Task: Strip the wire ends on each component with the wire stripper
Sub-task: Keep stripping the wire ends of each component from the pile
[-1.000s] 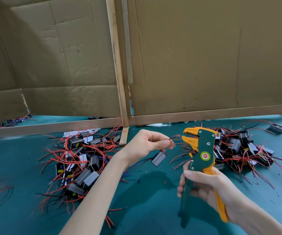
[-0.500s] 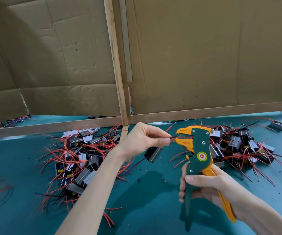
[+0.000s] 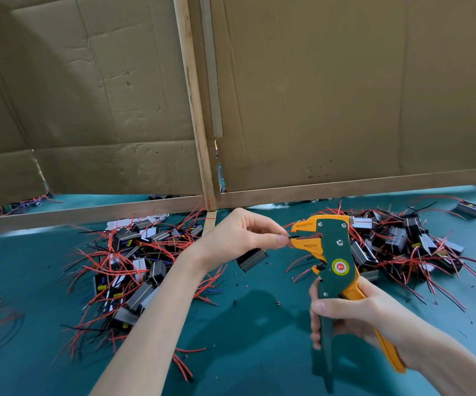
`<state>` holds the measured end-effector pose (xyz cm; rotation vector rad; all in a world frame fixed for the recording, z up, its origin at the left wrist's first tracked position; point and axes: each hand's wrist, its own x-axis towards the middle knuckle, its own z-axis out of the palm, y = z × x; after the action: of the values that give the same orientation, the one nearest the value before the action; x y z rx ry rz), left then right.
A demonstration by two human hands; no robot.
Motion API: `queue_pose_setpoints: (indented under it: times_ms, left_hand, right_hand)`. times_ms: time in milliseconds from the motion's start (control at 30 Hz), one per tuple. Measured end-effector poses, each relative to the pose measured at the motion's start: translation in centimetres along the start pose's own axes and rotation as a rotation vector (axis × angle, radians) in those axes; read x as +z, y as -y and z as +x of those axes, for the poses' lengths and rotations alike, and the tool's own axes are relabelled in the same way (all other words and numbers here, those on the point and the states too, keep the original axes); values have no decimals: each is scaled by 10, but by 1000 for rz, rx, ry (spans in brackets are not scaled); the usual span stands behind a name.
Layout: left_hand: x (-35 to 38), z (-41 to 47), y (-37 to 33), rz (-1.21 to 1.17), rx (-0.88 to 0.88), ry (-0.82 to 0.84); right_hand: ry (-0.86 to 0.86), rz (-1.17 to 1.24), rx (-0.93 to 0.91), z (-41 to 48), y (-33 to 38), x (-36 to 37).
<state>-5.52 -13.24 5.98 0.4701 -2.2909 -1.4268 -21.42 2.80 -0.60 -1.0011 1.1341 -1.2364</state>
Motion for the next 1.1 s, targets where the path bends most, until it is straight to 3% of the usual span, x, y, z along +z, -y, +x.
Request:
queue_pose_setpoints:
  times_ms: [300,433,533,700,867,1000,1100]
  left_hand:
    - [-5,-4,0,68,-23,48]
    - [-2,-2,6,118,-69,25]
    - [-5,-1,8,126,-85,-33]
    - [-7,-1,7,126,-77,-119]
    - [-10,2,3,230,-8,-248]
    - [4,18,-5,448,140,-424]
    - [31,45,-19,469,257,-538]
  right_hand:
    - [-236,-63,47,-1,-12,21]
    - [-126,45,21,5,-16,17]
    - [10,147,-28,10,-15,11]
    - [40,199,-25,12,-12,-3]
    - [-35,274,1,13,-8,-8]
    - [-133,309,69,13,-7,-9]
    - [-181,336,165,14,-9,-9]
